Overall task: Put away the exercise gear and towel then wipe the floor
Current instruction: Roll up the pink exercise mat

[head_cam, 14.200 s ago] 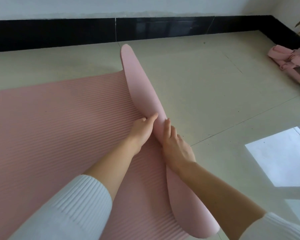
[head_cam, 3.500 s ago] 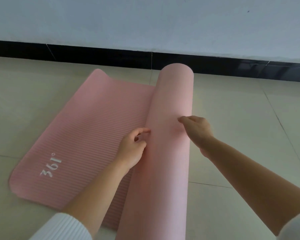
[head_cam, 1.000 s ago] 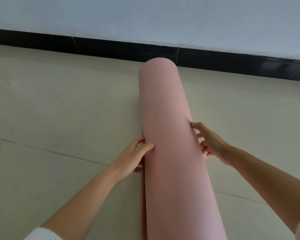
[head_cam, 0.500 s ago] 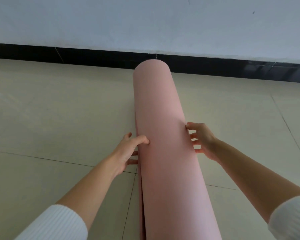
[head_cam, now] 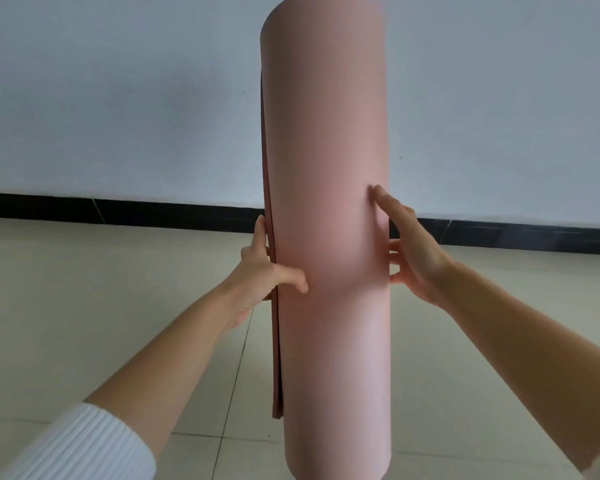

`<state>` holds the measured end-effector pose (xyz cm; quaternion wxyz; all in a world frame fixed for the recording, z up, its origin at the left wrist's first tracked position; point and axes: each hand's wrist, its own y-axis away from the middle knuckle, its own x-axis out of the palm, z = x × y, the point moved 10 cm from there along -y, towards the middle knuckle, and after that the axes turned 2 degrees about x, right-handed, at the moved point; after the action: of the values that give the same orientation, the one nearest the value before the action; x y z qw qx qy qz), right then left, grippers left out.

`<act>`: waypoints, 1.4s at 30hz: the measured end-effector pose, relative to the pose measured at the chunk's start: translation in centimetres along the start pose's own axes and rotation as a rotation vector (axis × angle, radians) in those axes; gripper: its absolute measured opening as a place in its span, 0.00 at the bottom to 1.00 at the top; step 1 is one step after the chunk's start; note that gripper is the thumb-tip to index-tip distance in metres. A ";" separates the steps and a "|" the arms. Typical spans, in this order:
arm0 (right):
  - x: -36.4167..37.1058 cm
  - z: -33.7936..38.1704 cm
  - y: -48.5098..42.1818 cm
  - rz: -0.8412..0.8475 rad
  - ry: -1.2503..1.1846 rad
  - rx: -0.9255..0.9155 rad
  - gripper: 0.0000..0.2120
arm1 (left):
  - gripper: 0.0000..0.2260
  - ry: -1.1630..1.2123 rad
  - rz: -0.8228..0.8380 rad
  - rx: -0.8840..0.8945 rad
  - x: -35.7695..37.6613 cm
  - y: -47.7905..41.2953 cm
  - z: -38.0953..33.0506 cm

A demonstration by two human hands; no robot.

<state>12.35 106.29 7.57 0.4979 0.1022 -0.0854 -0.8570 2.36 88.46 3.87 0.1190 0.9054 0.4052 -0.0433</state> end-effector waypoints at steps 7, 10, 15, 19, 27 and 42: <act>-4.2 2.2 3.1 0.067 -0.100 0.000 0.26 | 0.53 0.015 0.050 -0.018 4.4 2.0 -5.0; -5.9 2.8 5.4 0.096 -0.110 0.084 0.22 | 0.39 0.129 0.105 -0.191 6.2 4.7 -5.3; -10.6 6.4 9.8 -0.066 -0.284 0.264 0.18 | 0.15 0.456 -0.135 -0.362 6.5 7.3 -9.0; -14.5 11.8 13.2 -0.196 -0.384 0.269 0.18 | 0.25 0.436 -0.035 -0.529 9.3 9.6 -14.0; -18.5 17.5 17.6 -0.357 -0.170 0.469 0.13 | 0.15 0.103 -0.181 -0.311 8.8 9.4 -28.0; -14.6 18.1 15.2 0.005 0.850 0.532 0.43 | 0.34 -0.447 0.091 -0.633 11.1 8.9 -27.6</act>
<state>27.36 112.39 30.14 0.4475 0.5654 -0.0911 -0.6868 15.89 97.65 30.27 0.4798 0.8091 0.3222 -0.1070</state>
